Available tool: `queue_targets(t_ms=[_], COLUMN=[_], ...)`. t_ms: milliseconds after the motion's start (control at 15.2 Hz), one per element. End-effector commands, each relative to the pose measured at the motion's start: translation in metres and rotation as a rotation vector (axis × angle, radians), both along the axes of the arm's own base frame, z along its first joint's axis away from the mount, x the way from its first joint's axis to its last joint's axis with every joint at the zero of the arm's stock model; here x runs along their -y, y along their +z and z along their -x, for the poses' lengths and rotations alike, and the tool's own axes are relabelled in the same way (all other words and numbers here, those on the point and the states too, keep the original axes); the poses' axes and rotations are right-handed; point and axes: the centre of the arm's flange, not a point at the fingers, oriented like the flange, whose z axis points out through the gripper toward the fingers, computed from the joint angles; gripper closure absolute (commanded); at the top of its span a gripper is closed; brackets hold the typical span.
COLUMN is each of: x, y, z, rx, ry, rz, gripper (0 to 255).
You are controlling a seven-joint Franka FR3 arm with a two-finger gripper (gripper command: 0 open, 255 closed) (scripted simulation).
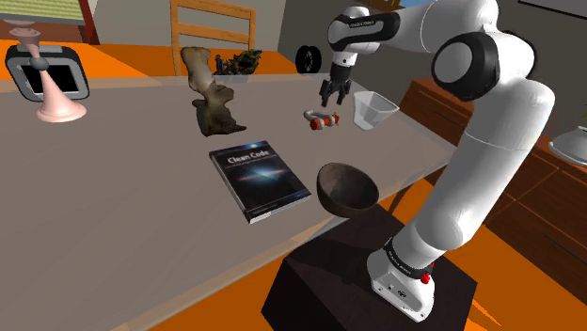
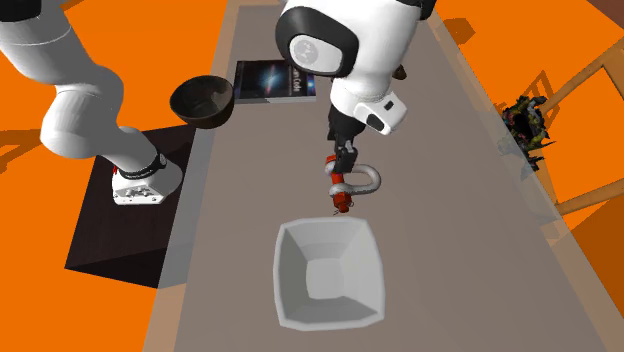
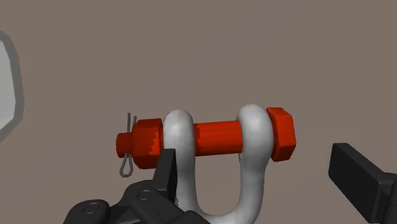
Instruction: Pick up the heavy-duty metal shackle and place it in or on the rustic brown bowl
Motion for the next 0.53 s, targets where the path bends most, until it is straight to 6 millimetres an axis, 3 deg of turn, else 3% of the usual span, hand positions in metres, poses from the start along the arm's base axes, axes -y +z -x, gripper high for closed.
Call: queue_targets(t_ms=[0, 330, 462], x=[0.013, 0.050, 0.051], y=[-0.014, -0.050, -0.056], z=[-0.020, -0.065, -0.065], rx=[-0.011, -0.039, -0.040], ry=[0.000, -0.002, -0.002], rz=[0.006, 0.019, 0.019], gripper=[0, 0, 0])
